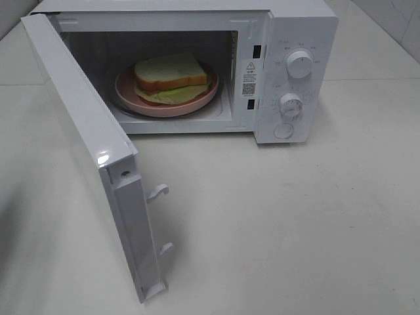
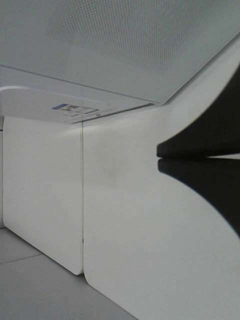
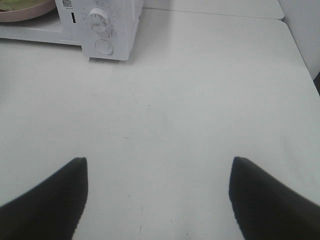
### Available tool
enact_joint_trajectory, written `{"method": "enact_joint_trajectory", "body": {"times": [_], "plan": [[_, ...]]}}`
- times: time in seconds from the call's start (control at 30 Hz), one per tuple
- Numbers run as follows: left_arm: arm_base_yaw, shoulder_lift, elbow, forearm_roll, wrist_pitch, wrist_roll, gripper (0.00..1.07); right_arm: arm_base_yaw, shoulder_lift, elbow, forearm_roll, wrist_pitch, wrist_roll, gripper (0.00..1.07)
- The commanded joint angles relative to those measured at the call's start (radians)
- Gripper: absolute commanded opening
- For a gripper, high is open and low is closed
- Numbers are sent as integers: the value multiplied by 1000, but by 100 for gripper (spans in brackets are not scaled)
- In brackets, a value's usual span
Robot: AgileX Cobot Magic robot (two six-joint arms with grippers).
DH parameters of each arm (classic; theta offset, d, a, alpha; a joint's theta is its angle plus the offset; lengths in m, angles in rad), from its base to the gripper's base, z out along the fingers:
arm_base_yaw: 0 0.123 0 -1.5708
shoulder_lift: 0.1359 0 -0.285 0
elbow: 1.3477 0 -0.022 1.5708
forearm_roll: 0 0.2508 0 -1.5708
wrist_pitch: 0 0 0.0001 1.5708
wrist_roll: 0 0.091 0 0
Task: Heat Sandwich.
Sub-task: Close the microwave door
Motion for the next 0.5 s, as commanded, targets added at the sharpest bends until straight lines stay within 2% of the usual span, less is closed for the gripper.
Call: {"method": "enact_joint_trajectory", "body": {"times": [0.03,0.2,0.27,0.33,0.5], "plan": [[-3,60,-8,46,-89,-39,0,-5,-26,2,3,-6,7,76],[-60,144,-39,48,-114,-21,0,-5,-26,2,3,-6,7,76],[-127,210,-64,48,-138,20,0,-5,-26,2,3,-6,7,76],[-161,255,-76,43,-165,33,0,-5,-26,2,3,-6,7,76],[-221,328,-99,41,-216,33,0,-5,-26,2,3,-6,7,76]]}}
